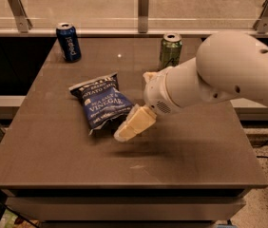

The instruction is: Pick blue chip bag

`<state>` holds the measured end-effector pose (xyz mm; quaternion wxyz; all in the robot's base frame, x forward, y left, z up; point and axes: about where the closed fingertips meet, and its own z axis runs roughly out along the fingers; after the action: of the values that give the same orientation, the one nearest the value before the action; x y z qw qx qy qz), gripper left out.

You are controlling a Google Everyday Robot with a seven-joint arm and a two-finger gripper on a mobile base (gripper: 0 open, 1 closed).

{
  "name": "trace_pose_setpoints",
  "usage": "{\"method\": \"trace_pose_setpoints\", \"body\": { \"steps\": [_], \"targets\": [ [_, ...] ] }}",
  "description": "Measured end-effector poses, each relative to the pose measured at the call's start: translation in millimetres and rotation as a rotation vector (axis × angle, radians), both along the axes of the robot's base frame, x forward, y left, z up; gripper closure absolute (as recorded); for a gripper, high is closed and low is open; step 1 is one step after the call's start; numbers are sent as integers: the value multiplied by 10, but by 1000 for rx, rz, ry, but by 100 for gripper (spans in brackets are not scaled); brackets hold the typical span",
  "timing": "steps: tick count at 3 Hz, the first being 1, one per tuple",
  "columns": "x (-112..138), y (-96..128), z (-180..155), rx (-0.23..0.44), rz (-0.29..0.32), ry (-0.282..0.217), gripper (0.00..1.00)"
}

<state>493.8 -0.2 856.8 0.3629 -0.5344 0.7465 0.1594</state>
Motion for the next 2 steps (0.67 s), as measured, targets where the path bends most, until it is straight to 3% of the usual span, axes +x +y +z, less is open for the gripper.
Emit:
{"method": "trace_pose_setpoints", "body": {
  "steps": [2],
  "targets": [
    [21, 230, -147, 26, 37, 17, 0]
  ]
}}
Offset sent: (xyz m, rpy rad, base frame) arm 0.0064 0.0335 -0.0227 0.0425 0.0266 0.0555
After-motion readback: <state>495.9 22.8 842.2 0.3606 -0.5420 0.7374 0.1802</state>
